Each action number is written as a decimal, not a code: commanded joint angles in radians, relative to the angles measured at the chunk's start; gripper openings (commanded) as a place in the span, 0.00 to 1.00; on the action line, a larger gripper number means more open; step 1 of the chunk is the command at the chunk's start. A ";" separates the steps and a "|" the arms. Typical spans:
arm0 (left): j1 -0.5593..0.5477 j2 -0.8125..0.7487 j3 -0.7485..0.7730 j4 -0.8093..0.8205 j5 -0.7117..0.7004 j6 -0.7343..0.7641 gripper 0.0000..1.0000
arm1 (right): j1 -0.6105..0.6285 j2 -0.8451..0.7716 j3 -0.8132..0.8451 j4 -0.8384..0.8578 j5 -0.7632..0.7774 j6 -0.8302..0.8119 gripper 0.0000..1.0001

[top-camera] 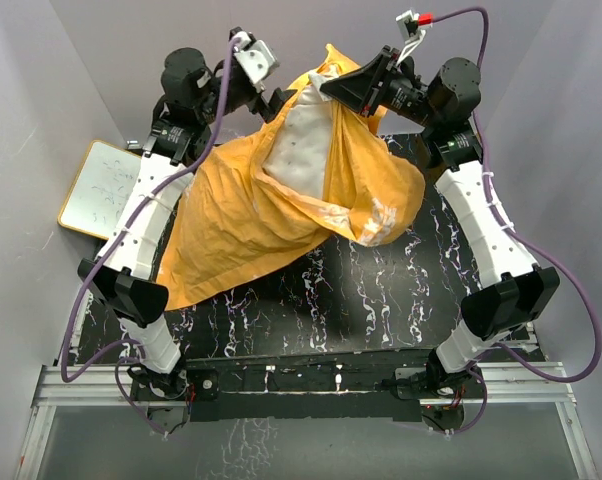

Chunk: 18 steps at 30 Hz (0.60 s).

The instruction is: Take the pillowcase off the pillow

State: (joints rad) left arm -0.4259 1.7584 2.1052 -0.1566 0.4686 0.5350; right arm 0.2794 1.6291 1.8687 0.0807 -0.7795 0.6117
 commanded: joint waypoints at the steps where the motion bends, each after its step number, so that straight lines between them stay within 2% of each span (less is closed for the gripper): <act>1: 0.033 0.004 0.017 0.156 0.346 -0.150 0.82 | 0.005 -0.079 0.005 0.191 -0.125 0.072 0.08; 5: -0.001 0.001 0.012 0.146 0.441 -0.162 0.79 | 0.005 -0.073 0.006 0.212 -0.153 0.098 0.08; 9: -0.030 0.003 -0.005 0.112 0.454 -0.099 0.78 | 0.011 -0.065 0.006 0.231 -0.167 0.117 0.08; 18: -0.072 0.087 0.044 0.168 0.461 -0.104 0.74 | 0.047 -0.064 -0.008 0.230 -0.193 0.120 0.08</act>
State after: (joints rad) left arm -0.4759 1.8107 2.1132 -0.0261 0.8803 0.4107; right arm 0.3069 1.6104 1.8492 0.1944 -0.9646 0.7139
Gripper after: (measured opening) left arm 0.755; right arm 0.081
